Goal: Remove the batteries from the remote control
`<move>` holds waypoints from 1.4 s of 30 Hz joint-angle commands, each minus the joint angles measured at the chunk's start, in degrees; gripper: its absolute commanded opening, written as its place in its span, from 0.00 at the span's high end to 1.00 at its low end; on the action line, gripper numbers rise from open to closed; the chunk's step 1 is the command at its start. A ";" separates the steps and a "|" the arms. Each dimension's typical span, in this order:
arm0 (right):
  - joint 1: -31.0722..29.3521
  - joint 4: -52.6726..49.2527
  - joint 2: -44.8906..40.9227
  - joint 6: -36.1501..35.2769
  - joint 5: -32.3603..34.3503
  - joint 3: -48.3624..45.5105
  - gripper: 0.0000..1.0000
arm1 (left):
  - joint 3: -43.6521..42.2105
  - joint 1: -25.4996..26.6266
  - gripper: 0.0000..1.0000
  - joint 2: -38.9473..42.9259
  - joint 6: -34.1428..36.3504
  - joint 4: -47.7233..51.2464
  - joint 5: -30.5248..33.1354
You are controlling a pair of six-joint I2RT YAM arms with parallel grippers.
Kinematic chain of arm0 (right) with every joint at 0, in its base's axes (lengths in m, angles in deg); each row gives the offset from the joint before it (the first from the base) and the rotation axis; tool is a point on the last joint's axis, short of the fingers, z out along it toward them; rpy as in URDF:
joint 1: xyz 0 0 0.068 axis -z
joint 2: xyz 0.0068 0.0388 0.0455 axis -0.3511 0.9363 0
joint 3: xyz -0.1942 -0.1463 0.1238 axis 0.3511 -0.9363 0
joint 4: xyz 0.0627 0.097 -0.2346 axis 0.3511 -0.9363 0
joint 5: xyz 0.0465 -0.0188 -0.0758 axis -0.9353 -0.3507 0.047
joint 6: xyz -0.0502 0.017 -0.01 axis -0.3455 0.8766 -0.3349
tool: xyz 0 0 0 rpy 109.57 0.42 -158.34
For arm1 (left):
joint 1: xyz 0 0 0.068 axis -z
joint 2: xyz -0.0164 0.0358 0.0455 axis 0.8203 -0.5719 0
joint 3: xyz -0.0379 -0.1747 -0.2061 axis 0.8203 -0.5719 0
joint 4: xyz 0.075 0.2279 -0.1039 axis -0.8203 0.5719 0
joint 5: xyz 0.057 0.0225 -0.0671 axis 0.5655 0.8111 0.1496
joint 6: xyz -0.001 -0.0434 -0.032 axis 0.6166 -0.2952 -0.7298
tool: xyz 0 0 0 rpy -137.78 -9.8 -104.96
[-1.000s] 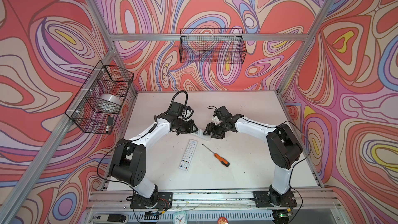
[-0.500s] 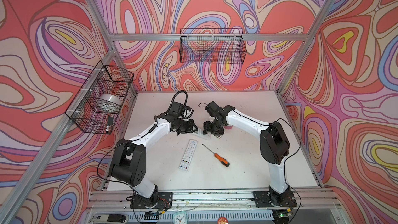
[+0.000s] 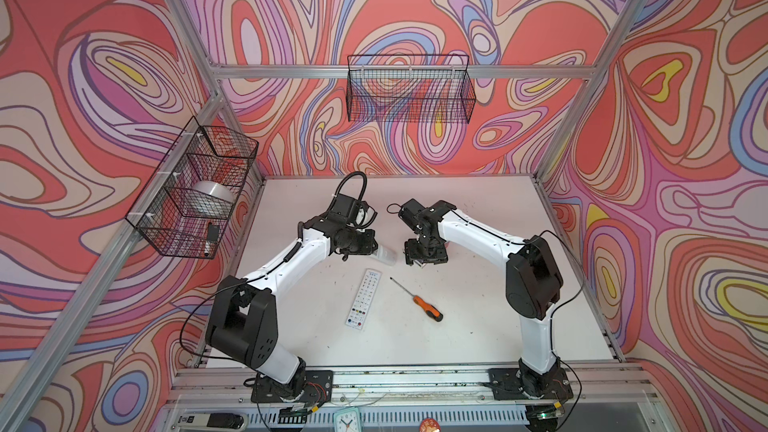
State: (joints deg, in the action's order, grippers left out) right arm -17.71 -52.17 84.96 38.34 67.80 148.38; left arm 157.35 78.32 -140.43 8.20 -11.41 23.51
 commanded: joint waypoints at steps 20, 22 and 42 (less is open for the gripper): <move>6.60 53.82 -6.37 15.10 -27.93 -26.74 0.02 | -0.75 -0.34 1.00 -2.61 -0.13 2.99 -3.40; 6.62 53.76 -6.05 14.68 -28.12 -26.74 0.02 | -0.42 -0.31 1.00 -2.88 -0.03 3.18 -3.55; 6.53 52.04 -4.98 11.16 -28.84 -29.19 0.10 | -3.36 -6.47 1.00 -8.44 -7.80 1.59 -13.20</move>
State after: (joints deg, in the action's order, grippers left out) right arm -11.02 0.52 78.99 50.77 39.47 119.83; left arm 156.85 71.59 -146.27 0.86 -13.77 8.36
